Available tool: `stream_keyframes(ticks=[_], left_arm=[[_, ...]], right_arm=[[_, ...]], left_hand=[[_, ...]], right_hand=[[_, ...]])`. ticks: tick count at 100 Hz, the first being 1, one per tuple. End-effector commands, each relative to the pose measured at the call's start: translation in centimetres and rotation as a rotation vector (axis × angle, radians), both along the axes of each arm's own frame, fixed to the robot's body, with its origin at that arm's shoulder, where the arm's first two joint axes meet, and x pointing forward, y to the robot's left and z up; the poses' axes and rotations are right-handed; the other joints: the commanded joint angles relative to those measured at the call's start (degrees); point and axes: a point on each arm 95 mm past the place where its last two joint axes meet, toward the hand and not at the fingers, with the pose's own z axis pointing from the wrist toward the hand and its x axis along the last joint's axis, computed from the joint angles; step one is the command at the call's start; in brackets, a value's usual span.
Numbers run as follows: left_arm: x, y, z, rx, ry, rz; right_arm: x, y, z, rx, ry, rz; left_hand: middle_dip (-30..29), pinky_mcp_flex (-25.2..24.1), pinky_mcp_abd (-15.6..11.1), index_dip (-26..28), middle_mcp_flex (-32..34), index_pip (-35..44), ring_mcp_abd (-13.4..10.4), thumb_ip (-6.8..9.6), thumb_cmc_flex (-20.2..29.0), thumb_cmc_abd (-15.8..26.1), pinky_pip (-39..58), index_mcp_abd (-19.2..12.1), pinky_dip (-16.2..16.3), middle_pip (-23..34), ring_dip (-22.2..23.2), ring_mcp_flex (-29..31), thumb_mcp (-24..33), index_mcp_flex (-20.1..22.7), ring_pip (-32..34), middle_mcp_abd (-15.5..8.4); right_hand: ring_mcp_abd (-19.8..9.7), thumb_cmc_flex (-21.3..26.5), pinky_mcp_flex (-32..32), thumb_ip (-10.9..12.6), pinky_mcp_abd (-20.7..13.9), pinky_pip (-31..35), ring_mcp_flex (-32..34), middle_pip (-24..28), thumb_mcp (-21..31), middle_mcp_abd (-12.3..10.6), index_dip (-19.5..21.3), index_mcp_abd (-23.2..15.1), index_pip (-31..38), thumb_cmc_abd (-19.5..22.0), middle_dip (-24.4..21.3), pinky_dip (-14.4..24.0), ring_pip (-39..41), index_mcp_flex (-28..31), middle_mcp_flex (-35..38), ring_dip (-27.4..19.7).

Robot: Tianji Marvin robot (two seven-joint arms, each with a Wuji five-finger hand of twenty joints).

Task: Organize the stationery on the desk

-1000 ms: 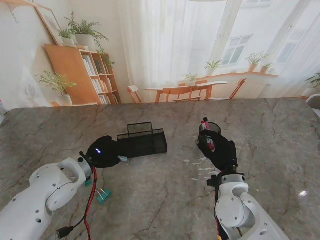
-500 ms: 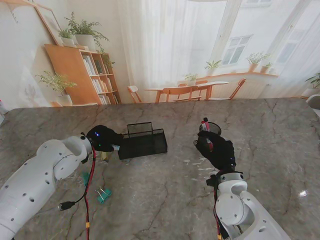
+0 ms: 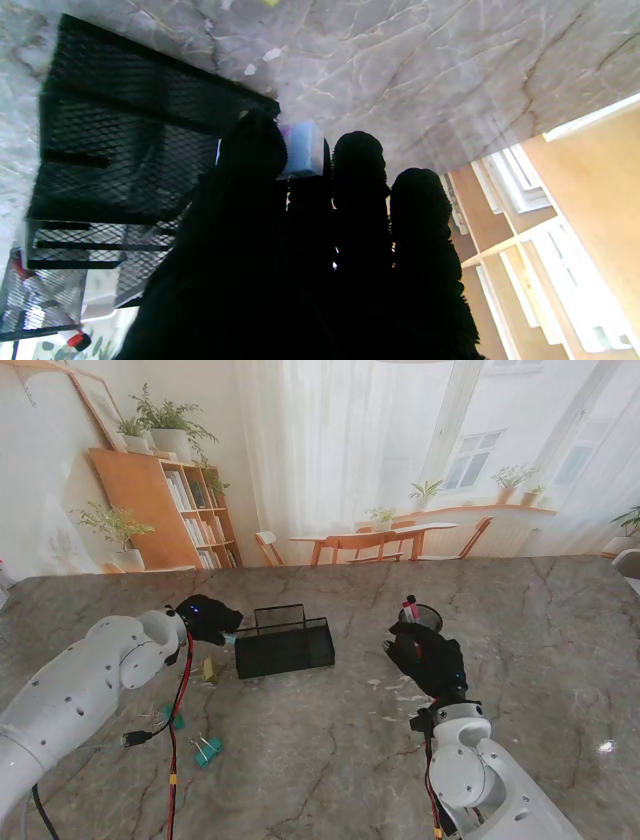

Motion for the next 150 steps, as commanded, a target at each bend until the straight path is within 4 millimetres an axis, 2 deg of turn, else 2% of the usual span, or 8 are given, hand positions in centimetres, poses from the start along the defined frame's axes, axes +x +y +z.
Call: stream_keyframes(ticks=[1,29,52,74,97,114,136,150], left_arm=[[0.6,-0.4,0.6,-0.022,-0.019,0.011],[1.9,-1.2,0.6,-0.032,-0.005,-0.011],[2.0,-1.7,0.0,-0.050,0.025,-0.012],[1.5,-1.9,-0.2,-0.066,0.040,-0.028],[0.7,-2.1,0.1,-0.085,0.050,-0.043],[0.1,-2.5,0.3,-0.099,0.052,-0.054],[-1.7,-1.8,1.6,-0.073,0.019,-0.045],[-3.6,-0.8,2.7,-0.044,-0.012,-0.036]], right_arm=[[0.1,0.3,-0.1,-0.001,0.009,0.019],[0.6,0.3,-0.6,-0.009,0.038,0.027],[0.6,0.3,-0.6,-0.006,0.040,0.026],[0.6,0.3,-0.6,-0.001,0.038,0.023],[0.6,0.3,-0.6,0.005,0.035,0.020],[0.5,0.3,-0.7,0.010,0.034,0.017],[0.5,0.3,-0.7,0.020,0.033,0.012],[0.4,0.3,-0.6,0.030,0.027,0.012]], left_hand=[[1.5,0.4,-1.7,0.1,1.7,-0.6,-0.2,2.94,5.6,4.5,-0.2,-1.2,-0.9,0.4,-0.4,-1.1,-2.0,0.6,-0.8,0.9],[-0.6,0.7,-2.3,-0.7,0.0,-3.0,-1.5,2.55,6.2,6.9,0.3,-0.7,-1.7,3.3,-0.2,-0.9,-5.1,0.6,-1.2,1.4],[-3.5,1.0,-1.9,1.1,-1.0,-12.7,-1.9,1.69,4.4,8.5,0.0,0.9,-2.8,6.0,-1.1,-0.3,-6.5,3.1,-2.7,0.9],[-5.5,-0.2,-1.6,3.1,-3.5,-22.1,-1.6,1.46,-0.8,9.2,-0.1,2.3,-2.6,8.7,-0.9,-1.2,-7.0,3.6,-3.0,0.1],[-11.8,-1.7,-0.8,4.4,-5.3,-28.5,-0.8,1.37,-8.3,14.1,0.0,3.8,-1.9,10.6,-1.0,-2.4,-7.4,4.3,-3.3,0.4],[-14.1,-2.6,0.3,3.8,-6.1,-34.9,-0.2,1.93,-10.3,16.5,-1.8,4.9,-2.7,6.7,-3.5,-3.2,-7.3,4.2,-7.0,1.2],[-22.4,-11.8,8.0,1.1,-12.1,-44.0,2.3,2.20,-13.6,19.5,-13.3,5.3,-9.0,-6.8,-15.1,-10.0,-7.4,1.7,-23.3,3.2],[-24.5,-16.5,10.1,0.3,-16.3,-48.8,3.6,2.12,-15.5,21.7,-16.8,6.0,-10.7,-11.0,-19.1,-14.9,-7.7,-0.6,-28.9,4.3]], right_hand=[[-0.2,0.2,-0.1,-0.4,0.3,0.9,0.5,0.5,-1.5,-0.1,1.0,-0.3,0.6,1.6,1.0,0.8,-0.2,0.4,0.7,0.8],[-0.3,0.1,-0.2,-0.4,0.2,1.0,0.3,0.5,-1.6,0.0,1.0,-0.2,0.6,1.7,1.0,0.8,-0.2,0.4,0.6,0.8],[-0.3,0.1,-0.3,-0.4,0.2,1.0,0.3,0.5,-1.7,0.0,1.0,-0.3,0.6,1.9,1.0,0.9,-0.2,0.3,0.6,0.9],[-0.3,0.1,-0.3,-0.4,0.2,1.0,0.2,0.5,-1.7,0.1,1.0,-0.1,0.7,2.0,1.1,0.9,-0.2,0.5,0.6,0.9],[-0.3,0.2,-0.3,-0.4,0.2,1.0,0.2,0.5,-1.8,0.0,1.0,-0.2,0.6,2.0,1.1,0.9,-0.2,0.4,0.6,0.9],[-0.2,0.1,-0.4,-0.4,0.2,1.0,0.3,0.5,-1.8,0.0,1.0,-0.2,0.7,2.2,1.1,0.9,-0.2,0.5,0.6,0.9],[-0.2,0.2,-0.4,-0.4,0.2,1.0,0.2,0.5,-1.9,0.2,1.0,-0.2,0.6,2.2,1.0,0.9,-0.2,0.5,0.6,0.9],[-0.3,0.1,-0.4,-0.4,0.1,1.0,0.2,0.4,-1.9,0.1,1.0,-0.2,0.6,2.2,1.0,0.9,-0.3,0.5,0.6,0.9]])
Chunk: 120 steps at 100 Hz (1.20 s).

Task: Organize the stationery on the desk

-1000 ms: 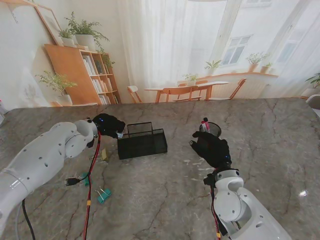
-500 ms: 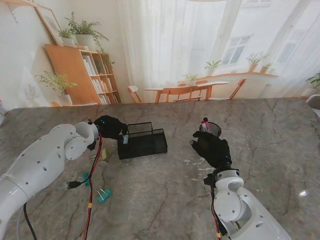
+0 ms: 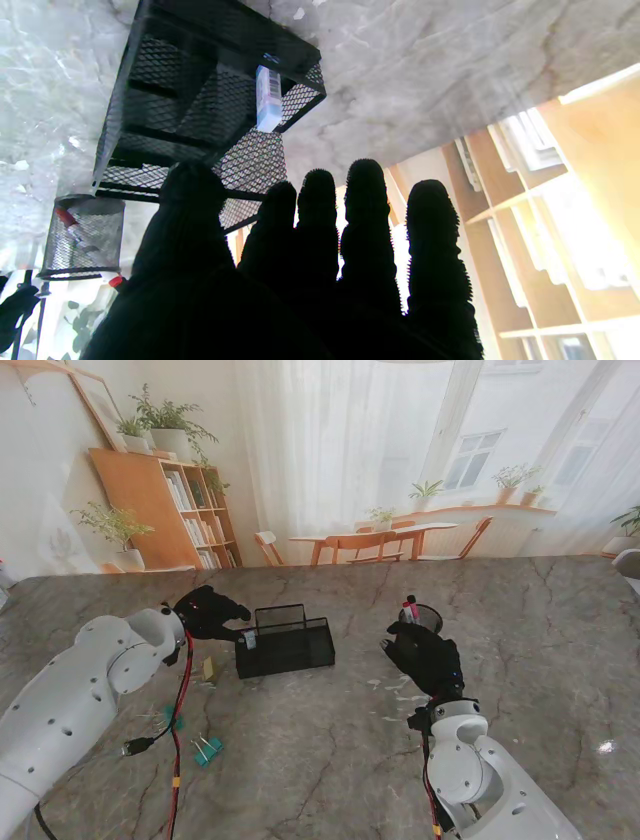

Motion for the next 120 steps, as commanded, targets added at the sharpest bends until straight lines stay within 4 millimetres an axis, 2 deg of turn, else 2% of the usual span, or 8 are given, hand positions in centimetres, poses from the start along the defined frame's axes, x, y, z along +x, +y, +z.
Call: stream_keyframes(ticks=[1,12,29,50,73,98,111,120], left_arm=[[-1.1,0.5,-0.6,0.014,0.017,-0.011],[-3.2,1.2,0.3,0.038,-0.005,-0.012],[-6.9,1.9,1.1,0.042,-0.038,-0.002],[-11.6,1.9,0.8,0.019,-0.047,0.043],[-16.5,1.5,0.1,0.048,-0.027,0.092],[-20.3,1.4,-2.2,0.127,-0.039,0.203],[-21.7,1.7,-3.7,0.175,-0.040,0.242],[-22.5,2.3,-4.5,0.196,-0.053,0.263]], right_arm=[[-0.2,0.2,-0.2,0.011,0.007,0.009],[-0.4,0.2,0.0,0.022,-0.006,0.012],[-0.9,0.1,0.5,0.023,-0.033,0.012],[-1.2,0.1,0.6,0.027,-0.042,0.006],[-1.5,0.6,0.8,0.045,-0.046,0.019],[-1.4,0.9,0.8,0.065,-0.045,0.039],[-1.4,1.0,0.7,0.065,-0.043,0.044],[-1.4,1.1,0.6,0.063,-0.041,0.052]], left_hand=[[-0.8,-1.9,2.9,-0.5,-1.8,-1.5,1.7,1.61,-2.1,4.1,-1.0,1.7,-1.5,-1.5,-1.3,-1.9,-1.4,-1.6,-1.3,1.5],[-0.9,-2.6,3.1,-0.4,-2.5,-3.1,2.6,1.57,-4.0,6.1,-1.3,2.1,-1.7,-2.3,-1.4,-3.1,-1.5,-1.9,-1.4,2.4],[-1.0,-3.2,4.0,0.5,-3.7,-5.9,3.1,1.50,-5.0,7.0,-2.3,2.3,-2.3,-4.2,-1.8,-4.7,-1.4,-2.4,-2.1,2.9],[-2.1,-3.0,9.6,1.8,-5.9,-8.4,3.8,1.31,-5.2,6.9,-4.6,0.0,-4.0,-8.0,-3.7,-6.7,-1.5,-4.5,-5.7,2.9],[-3.1,-3.0,12.2,1.8,-7.7,-9.8,6.7,1.11,-5.6,6.5,-4.7,0.1,-4.2,-10.5,-5.2,-8.5,-1.6,-6.5,-8.1,4.0],[-3.6,-5.3,12.0,2.0,-8.9,-10.1,8.8,0.90,-4.6,5.7,-5.2,1.5,-4.4,-11.5,-5.3,-11.2,-1.5,-6.7,-8.1,6.2],[-4.1,-7.2,10.4,2.7,-11.3,-10.5,9.0,0.75,-4.2,5.5,-6.7,2.5,-5.5,-12.3,-5.7,-13.8,-1.7,-9.5,-8.4,7.3],[-5.0,-10.8,8.9,3.6,-16.5,-11.7,9.2,0.89,-3.9,5.9,-9.1,3.6,-6.9,-13.8,-6.5,-17.6,-1.6,-15.0,-9.5,7.6]], right_hand=[[-0.3,0.1,-0.4,-0.4,0.1,1.0,0.3,0.4,-1.4,0.1,1.0,-0.2,0.6,1.4,0.5,0.9,-0.3,0.5,0.6,0.7],[-0.3,0.1,-0.5,-0.4,0.1,0.9,0.2,0.4,-1.4,0.1,1.0,-0.3,0.6,1.3,0.5,0.9,-0.3,0.6,0.6,0.7],[-0.2,0.1,-0.2,-0.4,0.3,0.9,0.4,0.6,-1.4,0.1,0.9,-0.2,0.6,1.3,0.5,0.9,-0.4,0.7,1.3,0.7],[0.0,0.0,-0.3,-0.4,0.4,0.8,0.4,0.3,-1.4,0.3,0.8,0.0,0.5,1.2,0.4,0.8,-0.5,0.7,0.8,0.7],[0.0,-0.1,-0.3,-0.5,0.5,0.7,0.5,0.6,-1.4,0.4,0.8,0.0,0.5,1.2,0.4,0.8,-0.6,0.8,1.6,0.7],[0.0,-0.1,-0.2,-0.5,0.6,0.7,0.6,0.5,-1.4,0.4,0.8,0.0,0.5,1.2,0.4,0.9,-0.7,0.8,1.7,0.7],[0.1,-0.1,-0.2,-0.5,0.5,0.7,0.7,0.6,-1.3,0.5,0.8,-0.1,0.5,1.3,0.4,0.8,-0.7,0.9,1.7,0.7],[0.0,-0.2,-0.2,-0.5,0.6,0.7,0.6,0.6,-1.4,0.4,0.7,0.0,0.5,1.3,0.4,0.8,-0.7,0.9,1.8,0.7]])
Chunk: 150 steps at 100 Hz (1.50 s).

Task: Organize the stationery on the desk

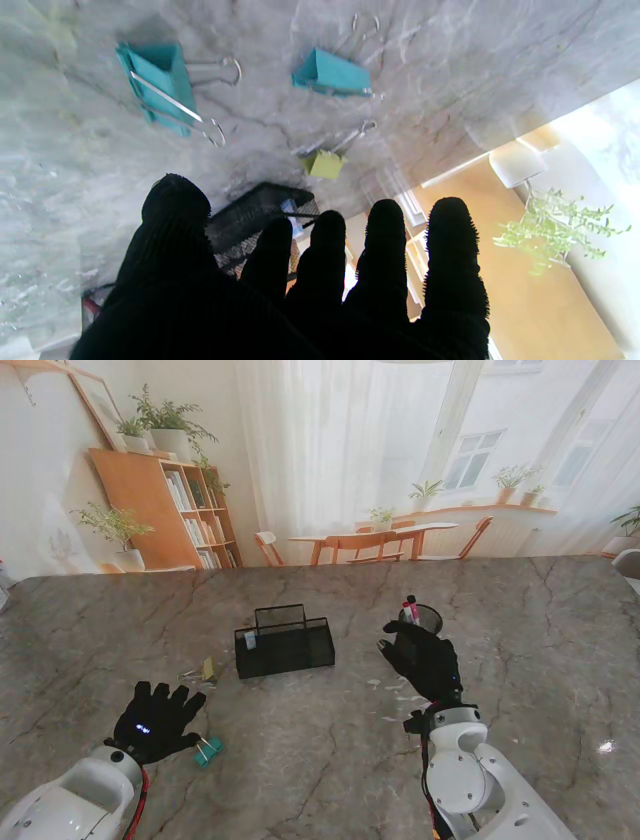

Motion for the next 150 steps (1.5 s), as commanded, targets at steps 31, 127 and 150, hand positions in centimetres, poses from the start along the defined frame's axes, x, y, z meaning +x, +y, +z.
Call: stream_keyframes(ticks=[31,127,150], left_arm=[[-1.9,2.6,-3.0,0.038,-0.004,0.107],[3.3,3.8,-6.4,-0.056,0.019,0.278],[3.7,3.8,-7.5,-0.035,0.045,0.298]], right_arm=[[-0.1,1.5,-0.5,-0.014,0.027,0.061],[0.3,2.1,-0.9,-0.036,0.057,0.095],[0.3,2.1,-0.8,-0.034,0.056,0.090]], left_hand=[[-2.8,-11.7,-3.0,-7.7,-16.6,-8.4,3.8,1.15,0.5,1.1,-9.3,7.1,-5.9,-3.3,-2.9,-15.2,-0.7,-11.9,-3.1,4.4],[11.9,-0.8,-6.5,9.9,-1.3,-0.3,4.3,1.64,-1.7,-1.8,5.7,18.4,1.1,6.2,9.0,-4.2,-0.1,-9.7,12.0,8.0],[10.2,8.5,-8.5,13.4,4.8,4.0,3.1,1.83,7.2,-5.2,8.2,18.0,-0.3,9.5,9.7,3.3,-0.1,-1.0,15.0,7.6]], right_hand=[[-0.1,-0.3,-0.2,-0.4,0.4,0.9,0.7,0.6,-1.4,-0.1,0.9,0.0,0.7,1.8,0.5,1.0,-0.5,0.9,-0.1,0.8],[-0.1,-0.2,-0.2,-0.3,0.3,1.1,0.5,0.9,-1.8,0.1,1.1,0.1,0.9,2.4,0.8,1.0,-0.2,1.0,0.4,0.9],[-0.2,-0.1,-0.2,-0.3,0.2,1.2,0.6,0.9,-1.9,0.0,1.1,0.1,0.9,2.7,0.8,1.0,-0.2,1.2,0.4,0.9]])
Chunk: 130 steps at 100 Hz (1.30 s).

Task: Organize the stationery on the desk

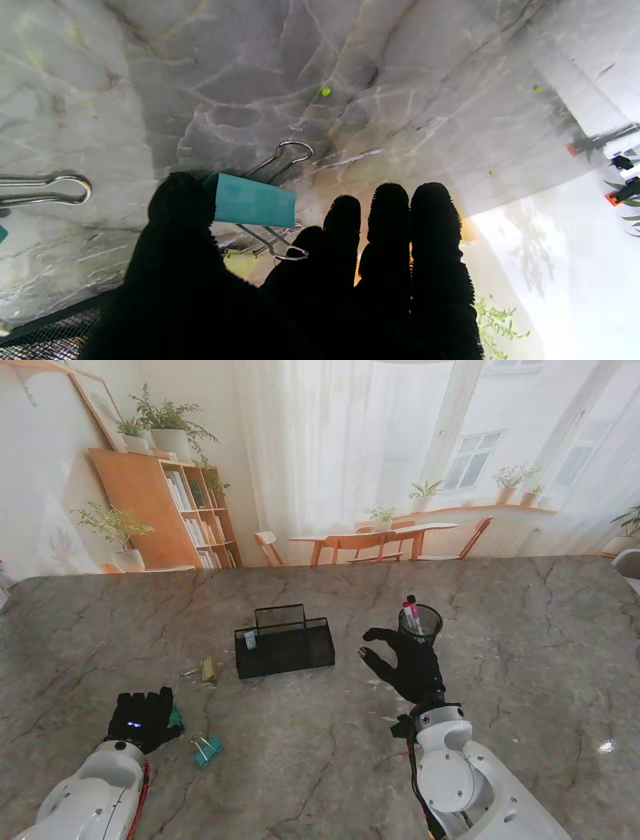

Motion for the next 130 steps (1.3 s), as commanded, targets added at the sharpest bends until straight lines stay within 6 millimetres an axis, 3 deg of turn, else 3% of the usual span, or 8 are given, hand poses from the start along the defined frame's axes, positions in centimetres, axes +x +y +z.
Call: stream_keyframes(ticks=[1,26,48,64,74,81,101,130], left_arm=[[-0.3,0.1,-0.9,0.008,0.022,0.010],[-0.1,-0.5,-2.0,0.010,0.033,0.024],[-0.1,-1.2,-3.1,0.006,0.066,0.043],[-0.2,-1.3,-3.5,0.007,0.071,0.058],[-0.1,-1.3,-3.8,-0.004,0.064,0.068],[-0.1,-1.3,-3.9,-0.010,0.058,0.066],[0.1,-1.2,-3.8,-0.052,0.028,0.047],[-0.2,-0.7,-3.3,-0.125,-0.023,0.055]], right_arm=[[0.0,0.1,-0.1,0.001,0.012,0.005],[0.0,0.2,-0.1,0.006,0.014,0.005],[-0.1,0.0,0.0,0.010,0.005,-0.011],[-0.2,-0.2,0.1,0.008,-0.004,-0.022],[-0.3,-0.2,0.1,0.007,-0.003,-0.024],[-0.3,-0.2,0.1,0.007,-0.002,-0.023],[-0.3,-0.2,0.1,0.005,0.000,-0.021],[-0.2,-0.2,0.1,0.004,0.001,-0.021]], left_hand=[[-1.1,2.4,-1.3,1.6,1.5,1.9,0.4,2.25,5.0,-3.8,1.6,2.2,0.1,1.3,0.3,2.0,0.5,2.2,0.8,1.2],[-1.9,10.0,-2.3,4.6,5.9,5.7,-0.4,2.41,8.0,-5.1,4.5,-0.2,-1.1,5.0,0.6,7.9,0.8,7.2,3.4,0.1],[-3.1,16.7,-2.2,4.0,11.2,7.1,-1.6,2.42,11.7,-6.5,6.8,-2.0,-2.2,6.9,0.5,14.2,1.1,12.1,4.8,-0.9],[-3.2,23.3,-4.2,2.9,15.9,9.7,-3.5,2.46,14.9,-7.3,9.3,-3.6,-3.7,8.9,1.2,20.1,1.3,15.7,6.7,-2.4],[-1.9,26.3,-5.8,8.0,18.6,15.0,-5.0,1.96,19.6,-11.0,10.6,-6.5,-4.7,11.1,2.2,23.1,1.6,16.4,7.7,-4.4],[5.8,28.3,-6.6,5.8,22.4,19.6,-6.0,1.75,23.1,-13.8,11.4,-9.2,-4.6,8.7,2.7,25.4,1.8,17.6,8.1,-5.9],[9.4,29.5,-7.8,0.4,27.9,27.7,-7.4,1.79,24.3,-14.0,11.7,-14.9,-3.1,4.6,3.6,27.7,6.4,20.1,8.6,-9.4],[11.0,30.0,-8.5,-4.6,30.0,34.3,-7.8,2.32,24.3,-15.0,12.4,-15.8,-1.1,3.9,4.9,28.6,8.1,19.7,9.9,-10.0]], right_hand=[[-0.2,-0.1,-0.3,-0.3,0.2,1.1,0.6,0.9,-1.9,0.1,1.1,0.0,0.5,1.9,0.8,1.0,-0.2,1.2,0.4,0.5],[-0.1,0.1,-0.1,-0.4,0.2,1.3,0.6,1.0,-2.2,0.2,1.2,0.0,0.6,2.6,0.8,1.0,-0.1,1.2,0.6,0.5],[0.1,0.1,-0.1,-0.3,0.3,1.4,0.7,1.1,-2.6,0.3,1.3,0.3,0.8,3.1,0.9,1.0,0.1,1.6,0.8,0.6],[0.2,0.2,0.0,-0.3,0.3,1.5,0.7,1.1,-2.8,0.3,1.3,0.3,0.8,3.2,1.0,1.0,0.2,1.6,0.8,0.6],[0.1,0.2,0.0,-0.3,0.2,1.6,0.8,1.1,-2.9,0.4,1.3,0.2,0.9,3.3,1.0,1.0,0.2,1.6,0.8,0.6],[0.1,0.2,0.0,-0.3,0.4,1.6,0.8,1.1,-2.9,0.3,1.3,0.2,0.9,3.4,1.0,1.0,0.2,1.6,0.9,0.6],[0.1,0.4,0.0,-0.3,0.3,1.7,0.8,1.1,-3.0,0.4,1.3,0.2,0.9,3.5,1.0,1.0,0.3,1.8,0.7,0.6],[0.2,0.4,0.0,-0.2,0.3,1.8,0.8,1.1,-3.2,0.3,1.4,0.2,0.9,3.5,1.0,0.9,0.4,1.7,0.9,0.6]])
